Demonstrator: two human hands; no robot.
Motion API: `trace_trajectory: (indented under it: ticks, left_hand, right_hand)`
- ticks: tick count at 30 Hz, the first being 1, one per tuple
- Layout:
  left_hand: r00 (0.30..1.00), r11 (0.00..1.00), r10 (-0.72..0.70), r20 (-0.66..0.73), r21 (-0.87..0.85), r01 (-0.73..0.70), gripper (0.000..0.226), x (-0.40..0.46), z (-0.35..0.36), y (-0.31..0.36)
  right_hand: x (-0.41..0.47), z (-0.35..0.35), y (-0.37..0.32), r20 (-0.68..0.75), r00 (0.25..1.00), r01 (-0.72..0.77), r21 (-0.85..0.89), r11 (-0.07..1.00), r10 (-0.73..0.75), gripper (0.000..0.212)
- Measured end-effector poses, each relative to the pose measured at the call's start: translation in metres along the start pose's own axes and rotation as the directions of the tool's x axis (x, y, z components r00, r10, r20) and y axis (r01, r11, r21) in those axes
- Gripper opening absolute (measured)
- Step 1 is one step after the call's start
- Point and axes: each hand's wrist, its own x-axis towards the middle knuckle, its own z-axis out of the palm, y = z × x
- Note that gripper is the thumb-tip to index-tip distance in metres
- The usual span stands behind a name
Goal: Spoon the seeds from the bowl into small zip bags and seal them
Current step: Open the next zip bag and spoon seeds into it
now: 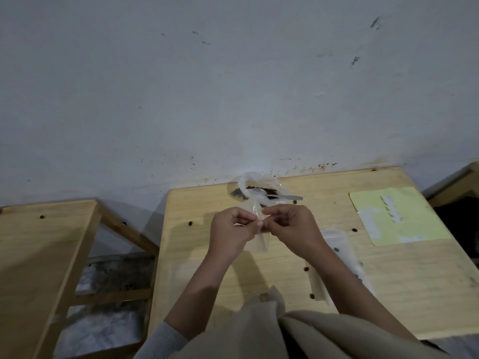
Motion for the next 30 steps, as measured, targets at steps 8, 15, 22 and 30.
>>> trace_trajectory:
  ticks: [8,15,22,30]
  left_hand:
    - [0.998,0.998,0.058,-0.035,-0.015,-0.059,0.020,-0.003,0.002,-0.004]
    - [0.994,0.994,0.078,-0.076,0.082,-0.071,0.027,-0.004,0.006,-0.003]
    - [0.994,0.992,0.058,-0.090,0.116,-0.048,0.024,-0.005,0.008,0.001]
    - [0.998,0.990,0.039,-0.055,0.139,-0.031,0.017,-0.004,0.006,0.004]
  right_hand:
    - [-0.009,0.004,-0.005,-0.025,0.999,0.039,-0.114,0.993,-0.043,0.018]
    - [-0.005,0.007,-0.005,-0.123,0.989,0.046,-0.301,0.953,-0.087,0.015]
    - [-0.005,0.010,-0.008,-0.134,0.983,0.078,-0.327,0.942,-0.128,0.018]
    - [-0.005,0.021,-0.004,-0.122,0.955,0.193,-0.432,0.881,-0.269,0.021]
